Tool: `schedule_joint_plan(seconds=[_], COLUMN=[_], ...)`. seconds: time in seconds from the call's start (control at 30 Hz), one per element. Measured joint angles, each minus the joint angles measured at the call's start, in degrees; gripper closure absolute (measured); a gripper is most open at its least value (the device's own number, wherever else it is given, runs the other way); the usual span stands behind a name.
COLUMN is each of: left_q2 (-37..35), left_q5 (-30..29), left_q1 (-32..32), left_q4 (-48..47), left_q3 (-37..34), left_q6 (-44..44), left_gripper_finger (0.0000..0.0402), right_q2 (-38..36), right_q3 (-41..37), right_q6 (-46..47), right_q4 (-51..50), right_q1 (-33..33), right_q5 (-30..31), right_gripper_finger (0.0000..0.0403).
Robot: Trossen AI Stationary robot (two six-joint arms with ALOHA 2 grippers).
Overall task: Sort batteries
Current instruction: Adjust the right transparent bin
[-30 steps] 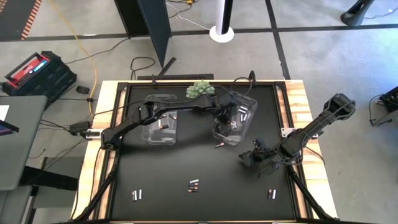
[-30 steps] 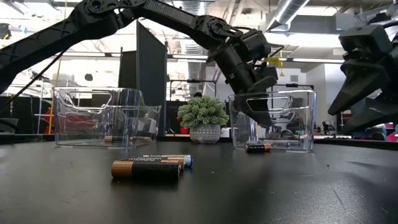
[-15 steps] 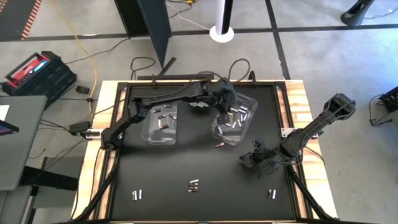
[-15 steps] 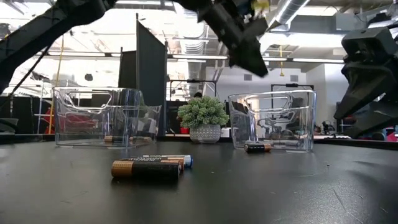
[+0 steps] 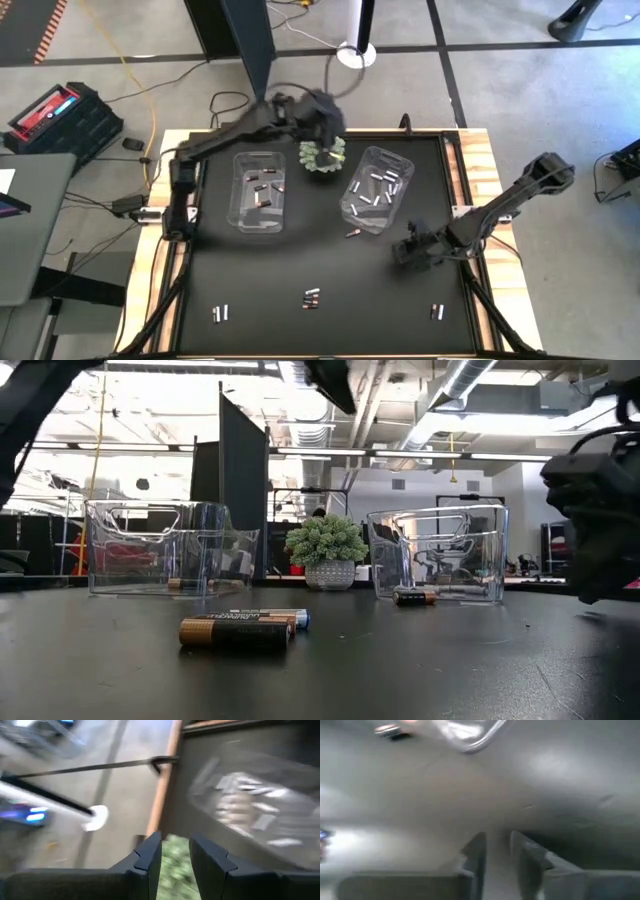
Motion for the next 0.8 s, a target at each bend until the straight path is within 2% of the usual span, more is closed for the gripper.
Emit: schedule_joint_plan(seconds=[0.13, 0.2, 0.27, 0.37, 0.5, 0.7, 0.8], left_q2=[-4.13, -5.62, -6.75, -9.23, -14.02, -25.14, -31.17], left_q5=[14.86, 20.06, 22.48, 23.44, 23.63, 23.62, 23.18], left_q1=[4.47, 6.99, 8.94, 9.99, 9.61, 8.93, 8.57], left_q4=[-6.41, -8.73, -11.02, -10.85, -4.74, 7.45, 11.66], left_q3=[-0.83, -2.4, -4.08, -8.05, -15.47, -32.22, -40.59], left_q6=[-4.22, -6.69, -9.58, -12.69, -15.52, -21.94, -25.94], left_gripper_finger=[0.0306, 0.0306, 0.0306, 0.0306, 0.0306, 0.0306, 0.0306], right_q2=[-0.02, -0.04, -0.07, -0.85, -5.0, -12.24, -13.46], right_q3=[4.73, 7.27, 9.21, 9.68, 7.97, 7.41, 7.41], right_q6=[-5.65, -10.28, -15.07, -22.26, -35.36, -55.64, -65.88], right_q4=[-13.22, -20.27, -26.51, -32.57, -31.57, -30.76, -30.12], right_q1=[-3.7, -6.02, -9.05, -15.74, -28.02, -47.68, -57.09], right_q5=[-3.29, -4.11, -5.58, -9.3, -11.48, -15.24, -18.11], right_gripper_finger=[0.0382, 0.0392, 0.0389, 0.0394, 0.0399, 0.0401, 0.0402])
